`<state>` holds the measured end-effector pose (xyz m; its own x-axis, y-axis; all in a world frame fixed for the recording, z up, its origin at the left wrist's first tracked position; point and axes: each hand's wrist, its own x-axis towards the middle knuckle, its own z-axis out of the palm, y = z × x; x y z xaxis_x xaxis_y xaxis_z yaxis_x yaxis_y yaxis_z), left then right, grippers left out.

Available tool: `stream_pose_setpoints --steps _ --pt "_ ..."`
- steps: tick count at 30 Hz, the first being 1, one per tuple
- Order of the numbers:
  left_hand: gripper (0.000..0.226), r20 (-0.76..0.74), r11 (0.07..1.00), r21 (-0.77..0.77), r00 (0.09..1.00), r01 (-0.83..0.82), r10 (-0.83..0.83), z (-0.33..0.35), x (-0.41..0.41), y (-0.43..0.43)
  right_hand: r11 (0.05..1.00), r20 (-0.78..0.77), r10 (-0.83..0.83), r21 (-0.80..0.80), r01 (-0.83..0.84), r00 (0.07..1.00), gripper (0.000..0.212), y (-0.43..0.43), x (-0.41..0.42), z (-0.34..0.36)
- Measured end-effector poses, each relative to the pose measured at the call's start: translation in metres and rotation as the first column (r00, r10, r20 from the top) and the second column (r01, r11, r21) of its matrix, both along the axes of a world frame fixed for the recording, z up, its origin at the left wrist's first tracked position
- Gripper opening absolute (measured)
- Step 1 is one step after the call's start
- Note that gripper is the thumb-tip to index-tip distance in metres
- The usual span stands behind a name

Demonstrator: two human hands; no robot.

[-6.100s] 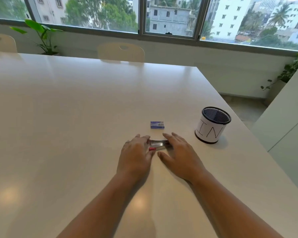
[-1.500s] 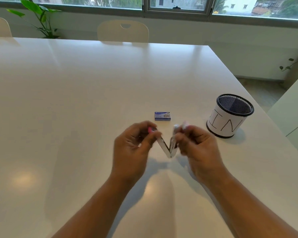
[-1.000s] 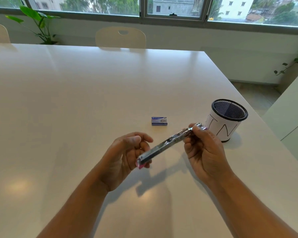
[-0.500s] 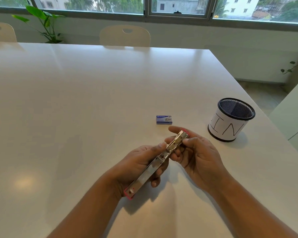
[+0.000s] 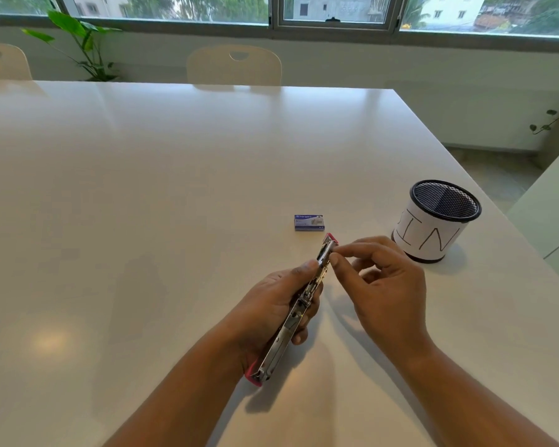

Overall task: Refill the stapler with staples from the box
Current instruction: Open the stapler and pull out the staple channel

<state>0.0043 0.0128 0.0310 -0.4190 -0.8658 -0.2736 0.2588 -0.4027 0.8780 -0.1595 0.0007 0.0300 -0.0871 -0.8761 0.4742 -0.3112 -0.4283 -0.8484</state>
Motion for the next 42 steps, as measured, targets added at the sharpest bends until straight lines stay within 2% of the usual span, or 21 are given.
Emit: stream_pose_setpoints --steps 7,12,22,25,27,30,33,36,39,42 --pt "0.038 -0.022 0.999 0.018 0.999 -0.042 0.042 0.0 -0.002 -0.001 0.998 -0.02 0.05 0.045 -0.049 0.999 0.015 0.002 0.002 0.001" --pt "0.034 -0.052 0.997 0.042 0.997 -0.06 0.062 0.0 -0.001 -0.001 0.983 -0.005 0.171 0.064 -0.17 0.985 0.017 0.006 0.008 0.001" --pt "0.035 -0.051 0.984 0.13 0.99 -0.123 0.131 -0.004 0.0 -0.006 0.979 0.016 0.204 0.022 -0.205 0.979 0.013 0.006 0.006 0.003" --pt "0.037 -0.12 0.973 0.167 0.977 -0.156 0.177 -0.005 0.002 -0.011 0.944 -0.022 0.325 -0.051 -0.325 0.946 0.003 0.013 0.012 0.002" --pt "0.041 -0.165 0.973 0.175 0.969 -0.152 0.181 -0.005 0.003 -0.012 0.898 -0.066 0.43 -0.067 -0.434 0.9 0.004 0.019 0.018 -0.002" --pt "0.039 -0.205 0.977 0.188 0.969 -0.1 0.138 -0.006 0.006 -0.011 0.864 -0.035 0.489 -0.121 -0.489 0.872 0.004 0.02 0.017 -0.003" --pt "0.037 -0.179 0.978 0.198 0.978 -0.069 0.106 -0.004 0.008 -0.01 0.9 -0.005 0.383 -0.225 -0.374 0.924 0.006 0.013 0.007 0.002" --pt "0.036 -0.169 0.973 0.223 0.981 -0.058 0.097 -0.003 0.009 -0.011 0.935 -0.108 0.18 -0.291 -0.204 0.978 0.006 0.005 -0.004 0.004" --pt "0.036 -0.163 0.975 0.222 0.986 -0.001 0.038 0.0 0.01 -0.009 0.951 -0.222 0.011 -0.299 -0.079 0.975 0.013 -0.003 -0.01 0.002" --pt "0.038 -0.166 0.976 0.208 0.986 0.068 -0.034 0.003 0.01 -0.006 0.954 -0.324 -0.084 -0.3 -0.018 0.942 0.021 -0.007 -0.012 -0.004"
